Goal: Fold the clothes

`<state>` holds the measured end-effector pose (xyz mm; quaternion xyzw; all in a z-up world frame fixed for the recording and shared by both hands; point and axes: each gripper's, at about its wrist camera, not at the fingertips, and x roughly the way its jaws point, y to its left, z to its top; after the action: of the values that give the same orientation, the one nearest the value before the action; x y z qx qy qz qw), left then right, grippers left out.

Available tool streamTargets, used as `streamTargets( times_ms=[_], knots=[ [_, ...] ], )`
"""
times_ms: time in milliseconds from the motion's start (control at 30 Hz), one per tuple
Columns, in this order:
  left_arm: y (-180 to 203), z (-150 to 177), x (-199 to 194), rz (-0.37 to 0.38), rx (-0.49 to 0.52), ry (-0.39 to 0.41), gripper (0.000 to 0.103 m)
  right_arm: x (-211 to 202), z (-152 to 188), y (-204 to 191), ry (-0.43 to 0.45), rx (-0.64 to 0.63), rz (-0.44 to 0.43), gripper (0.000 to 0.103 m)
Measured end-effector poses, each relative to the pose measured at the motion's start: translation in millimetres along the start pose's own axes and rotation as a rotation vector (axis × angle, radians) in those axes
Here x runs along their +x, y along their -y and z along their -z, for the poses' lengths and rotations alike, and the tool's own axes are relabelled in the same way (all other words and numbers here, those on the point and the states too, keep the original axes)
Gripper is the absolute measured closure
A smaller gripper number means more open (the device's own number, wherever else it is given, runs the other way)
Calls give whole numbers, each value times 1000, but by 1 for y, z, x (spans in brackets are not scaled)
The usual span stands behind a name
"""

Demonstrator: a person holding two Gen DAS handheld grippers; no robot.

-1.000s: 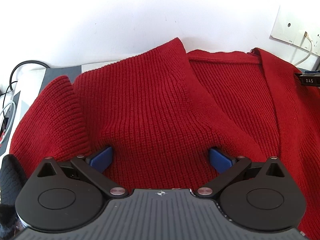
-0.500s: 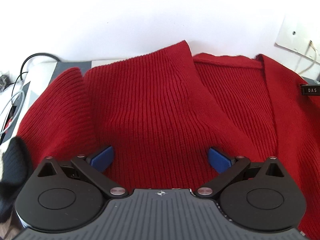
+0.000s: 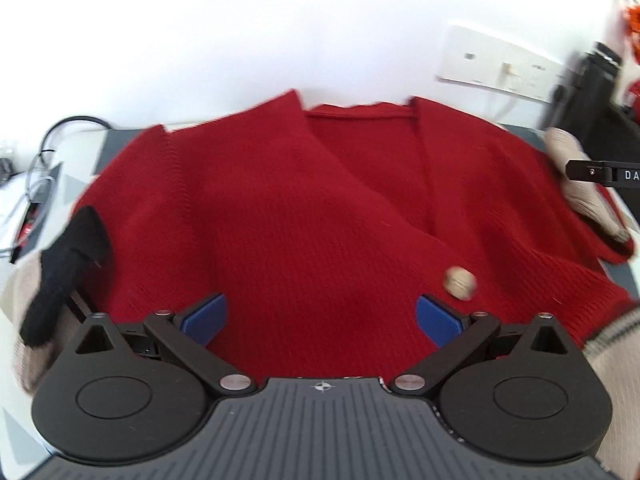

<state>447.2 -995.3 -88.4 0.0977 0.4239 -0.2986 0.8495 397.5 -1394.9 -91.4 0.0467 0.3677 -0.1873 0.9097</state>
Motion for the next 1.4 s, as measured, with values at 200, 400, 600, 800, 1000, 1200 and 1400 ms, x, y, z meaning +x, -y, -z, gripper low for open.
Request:
streamTargets(
  times_ms=[200,400,600,800,1000,1200,1400],
  knots=[
    [9,42,-41,-12,48,-8,1,-66,42,7,-9,55,-72,1],
    [-14,102,-104,-15,-51,-4,1,-113,85,28,-27,160,-140,1],
    [-29,180,-157,-97,-220,28,1,-153,140,45,-44,228,-196,1],
    [-7,236,-192,-185,-155,44,1,-197,201,38,-70,183,-210,1],
    [25,280,-203,-239,10,33,1,-233,243,33,-78,276,-198,1],
    [47,320,-190,-257,138,-2,1,-262,272,31,-80,356,-156,1],
    [44,333,-165,-362,231,44,1,-278,302,17,-88,409,-77,1]
  ],
)
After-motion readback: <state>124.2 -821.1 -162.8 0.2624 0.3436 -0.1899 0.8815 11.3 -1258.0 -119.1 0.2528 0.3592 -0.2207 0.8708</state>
